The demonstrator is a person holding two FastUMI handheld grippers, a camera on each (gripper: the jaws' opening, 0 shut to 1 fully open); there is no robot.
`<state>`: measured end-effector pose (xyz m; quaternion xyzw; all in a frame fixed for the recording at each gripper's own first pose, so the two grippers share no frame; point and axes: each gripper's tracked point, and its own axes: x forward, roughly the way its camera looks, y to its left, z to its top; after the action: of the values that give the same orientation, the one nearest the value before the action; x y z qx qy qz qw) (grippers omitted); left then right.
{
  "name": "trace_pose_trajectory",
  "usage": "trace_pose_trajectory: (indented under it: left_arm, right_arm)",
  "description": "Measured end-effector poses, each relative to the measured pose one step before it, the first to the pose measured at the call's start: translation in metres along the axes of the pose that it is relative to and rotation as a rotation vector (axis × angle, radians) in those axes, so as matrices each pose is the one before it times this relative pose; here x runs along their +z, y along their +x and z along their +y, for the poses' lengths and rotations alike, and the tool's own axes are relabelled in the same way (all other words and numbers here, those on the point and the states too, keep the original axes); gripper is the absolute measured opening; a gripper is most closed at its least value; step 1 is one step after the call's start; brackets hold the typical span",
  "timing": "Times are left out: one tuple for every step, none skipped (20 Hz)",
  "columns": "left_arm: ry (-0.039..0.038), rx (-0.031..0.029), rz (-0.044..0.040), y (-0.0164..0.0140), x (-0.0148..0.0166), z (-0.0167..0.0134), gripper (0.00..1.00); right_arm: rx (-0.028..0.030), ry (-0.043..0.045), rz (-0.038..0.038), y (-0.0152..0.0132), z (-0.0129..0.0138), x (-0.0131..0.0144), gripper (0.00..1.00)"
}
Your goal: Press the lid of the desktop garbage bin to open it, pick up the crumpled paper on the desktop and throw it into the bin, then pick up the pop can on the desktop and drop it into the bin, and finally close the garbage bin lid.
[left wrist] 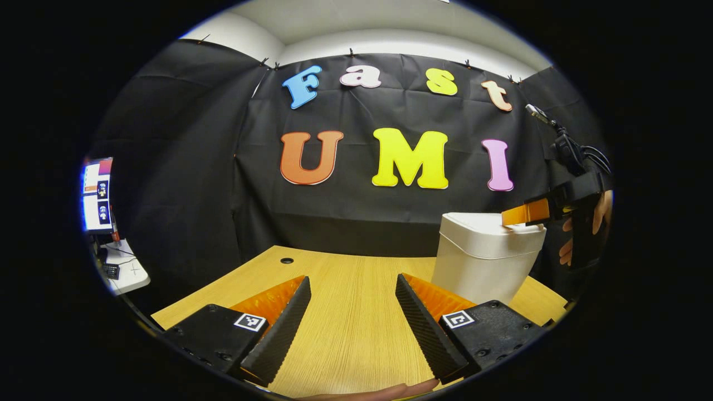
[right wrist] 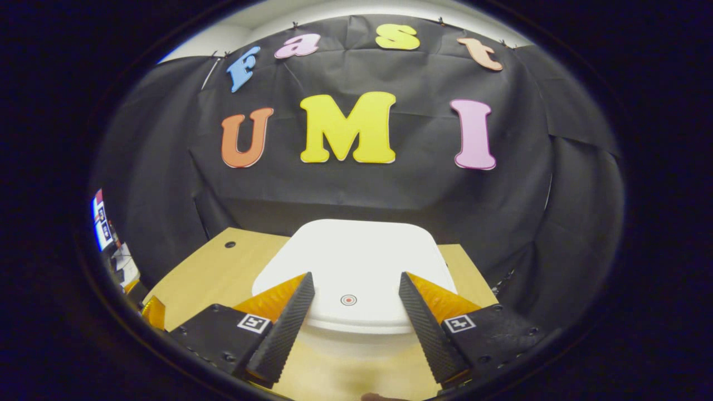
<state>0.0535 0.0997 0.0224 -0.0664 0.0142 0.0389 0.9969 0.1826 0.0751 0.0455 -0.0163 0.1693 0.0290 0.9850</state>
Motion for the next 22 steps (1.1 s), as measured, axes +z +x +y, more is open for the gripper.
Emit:
trace_pose_trajectory:
  left_arm:
    - [-0.00198, 0.00233, 0.00390, -0.00008, -0.00047, 0.00021, 0.99]
    - [-0.00179, 0.00270, 0.00426, 0.00010, -0.00099, 0.00104, 0.99]
    - [-0.00118, 0.00286, -0.00037, -0.00086, 0.00005, 0.00091, 0.99]
    - [0.00085, 0.00149, -0.00056, -0.00077, 0.00155, -0.00009, 0.99]
    - [0.00002, 0.00022, -0.00276, -0.00023, 0.00039, -0.00020, 0.99]
    - [-0.00255, -0.00171, -0.00384, -0.00147, 0.00113, 0.00072, 0.99]
    - [-0.00421, -0.00411, -0.00492, 0.00066, 0.00010, -0.00057, 0.99]
    - [-0.00229, -0.00585, -0.00621, -0.00014, 0.00157, -0.00083, 0.99]
    - [0.00011, -0.00261, -0.00393, -0.00059, 0.00079, 0.00033, 0.99]
    - [0.00238, 0.00263, -0.00004, 0.00016, -0.00036, 0.00050, 0.99]
    - [0.00076, 0.00372, 0.00420, -0.00037, -0.00016, 0.00036, 0.99]
    - [-0.00316, 0.00291, 0.00508, 0.00029, -0.00098, -0.00008, 0.99]
    - [-0.00380, 0.00061, 0.00522, 0.00082, -0.00162, -0.00045, 0.99]
    - [-0.00093, -0.00092, 0.00317, -0.00017, -0.00007, -0.00055, 0.99]
    - [0.00095, -0.00030, 0.00309, 0.00046, -0.00083, 0.00026, 0.99]
    - [0.00224, -0.00044, 0.00257, -0.00081, -0.00043, 0.00021, 0.99]
    - [0.00159, -0.00343, -0.00045, 0.00077, -0.00032, -0.00084, 0.99]
    - [0.00089, -0.00711, 0.00214, 0.00066, -0.00056, -0.00119, 0.99]
    - [0.00046, -0.00852, 0.00251, -0.00083, -0.00093, -0.00023, 0.99]
    - [-0.00022, -0.00343, 0.00766, 0.00091, -0.00213, 0.00015, 0.99]
    - [-0.00087, 0.00174, 0.01099, 0.00004, -0.00229, 0.00036, 0.99]
    - [-0.00139, 0.00629, 0.00987, 0.00181, -0.00305, 0.00004, 0.99]
  right_arm:
    - [-0.00325, -0.00412, -0.00684, -0.00099, -0.00226, -0.00033, 0.97]
    - [-0.00032, 0.00310, 0.00331, 0.00059, -0.00034, -0.00006, 0.98]
    - [0.00229, 0.01493, -0.00592, -0.00170, 0.00051, 0.00023, 0.98]
    - [-0.00163, 0.02209, -0.00158, 0.00054, 0.00112, 0.00134, 0.99]
    - [-0.00265, 0.03766, 0.00120, -0.00156, 0.00062, 0.00128, 0.98]
    - [-0.01295, 0.03635, 0.01008, -0.00232, 0.00140, 0.00203, 0.97]
    - [-0.02389, 0.00060, 0.00396, -0.00264, -0.00190, 0.00116, 0.96]
    - [-0.02484, -0.03466, 0.01209, -0.00254, -0.00204, -0.00415, 0.95]
    - [-0.00831, -0.02763, -0.01411, -0.00488, 0.00167, -0.00052, 0.95]
    - [-0.00624, -0.01292, -0.02463, -0.00496, -0.00070, 0.00115, 0.96]
    - [0.00210, -0.00347, -0.02059, -0.00018, 0.00051, 0.00172, 0.94]
    - [0.01203, 0.00664, -0.01294, 0.00327, 0.00268, -0.00003, 0.94]
    - [0.02301, 0.00912, -0.01139, 0.00253, 0.00183, 0.00025, 0.95]
    - [0.02320, 0.02300, -0.00297, 0.00330, 0.00120, -0.00024, 0.95]
    - [0.02017, 0.01830, -0.01494, 0.00424, -0.00144, -0.00005, 0.95]
    - [0.00812, 0.01102, -0.00471, 0.00389, -0.00247, -0.00007, 0.95]
    - [-0.00148, -0.00583, -0.01095, 0.00075, -0.00098, 0.00064, 0.96]
    - [-0.00171, -0.02194, -0.00604, 0.00122, 0.00023, -0.00035, 0.96]
    - [0.00131, -0.02180, -0.00334, -0.00082, 0.00037, -0.00193, 0.96]
    - [0.00565, 0.00958, -0.01132, -0.00204, -0.00033, -0.00036, 0.97]
    - [0.00464, 0.03661, -0.01898, -0.00097, -0.00091, 0.00010, 0.96]
    - [0.00332, 0.03097, -0.02716, 0.00228, 0.00071, -0.00076, 0.96]
